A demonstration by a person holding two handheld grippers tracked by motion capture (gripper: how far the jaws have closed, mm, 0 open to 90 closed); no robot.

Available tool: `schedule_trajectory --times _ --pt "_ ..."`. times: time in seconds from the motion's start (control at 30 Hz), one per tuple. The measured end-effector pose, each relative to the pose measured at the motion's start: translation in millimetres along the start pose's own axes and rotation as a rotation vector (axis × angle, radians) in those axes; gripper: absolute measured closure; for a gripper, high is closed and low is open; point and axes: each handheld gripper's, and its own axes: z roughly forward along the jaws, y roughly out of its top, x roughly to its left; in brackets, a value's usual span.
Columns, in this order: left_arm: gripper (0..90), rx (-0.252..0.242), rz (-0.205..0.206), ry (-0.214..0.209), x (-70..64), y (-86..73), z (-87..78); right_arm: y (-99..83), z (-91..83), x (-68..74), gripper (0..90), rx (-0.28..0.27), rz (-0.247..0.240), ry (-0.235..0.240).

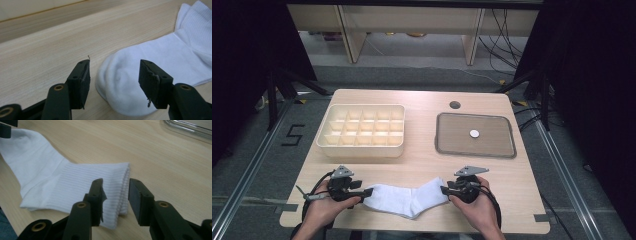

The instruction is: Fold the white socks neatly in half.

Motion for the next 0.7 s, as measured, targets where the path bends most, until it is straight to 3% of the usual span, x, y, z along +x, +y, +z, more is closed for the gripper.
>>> schedule_trajectory --times 0.03,0.17,0.2,0.27,0.3,0.37,0.4,0.43,0.53,0.57,0.6,0.7 --pt "43.1 0.002 -0.017 0.008 0.6 0.3 1.2 0.9 -0.7 0.8 67.9 0.014 -0.005 0.007" --pt "44.8 0.033 -0.015 -0.003 1.5 0.4 2.9 2.6 0.8 3.4 73.1 0.005 0.013 0.019" --pt "45.8 0.038 -0.015 0.011 1.4 0.1 3.8 3.6 0.4 4.1 76.6 0.01 0.003 0.01" --pt "48.2 0.065 -0.001 0.001 0.5 -0.7 3.5 5.9 -2.6 4.0 81.1 0.023 -0.034 0.012" --pt "49.0 0.066 -0.01 -0.014 -0.4 -1.3 7.1 6.8 -1.1 4.5 83.4 -0.001 -0.06 0.003" --pt "49.3 0.084 -0.002 -0.019 0.1 -1.3 8.1 8.2 -2.1 5.1 83.8 0.012 -0.057 0.008" --pt "49.7 0.085 -0.007 -0.019 -0.4 -1.5 9.8 8.4 -2.7 8.4 83.8 0.026 -0.025 0.015" --pt "50.3 0.092 0.0 -0.024 -0.5 -1.5 11.1 9.4 -3.0 6.3 83.7 0.02 -0.063 0.004" --pt "52.3 0.096 0.015 -0.025 -2.1 -1.6 12.9 9.2 -5.8 9.3 83.0 0.037 -0.033 0.01" --pt "53.1 0.103 0.021 -0.021 -2.2 -1.4 13.0 8.6 -4.8 7.7 82.7 0.009 -0.056 0.005" --pt "55.1 0.095 0.016 -0.018 -3.3 -1.6 13.9 8.3 -6.0 6.9 82.6 0.026 -0.046 0.012" --pt "56.5 0.105 0.027 -0.017 -3.0 -1.2 13.4 7.5 -5.6 6.6 82.5 0.01 -0.048 0.001"
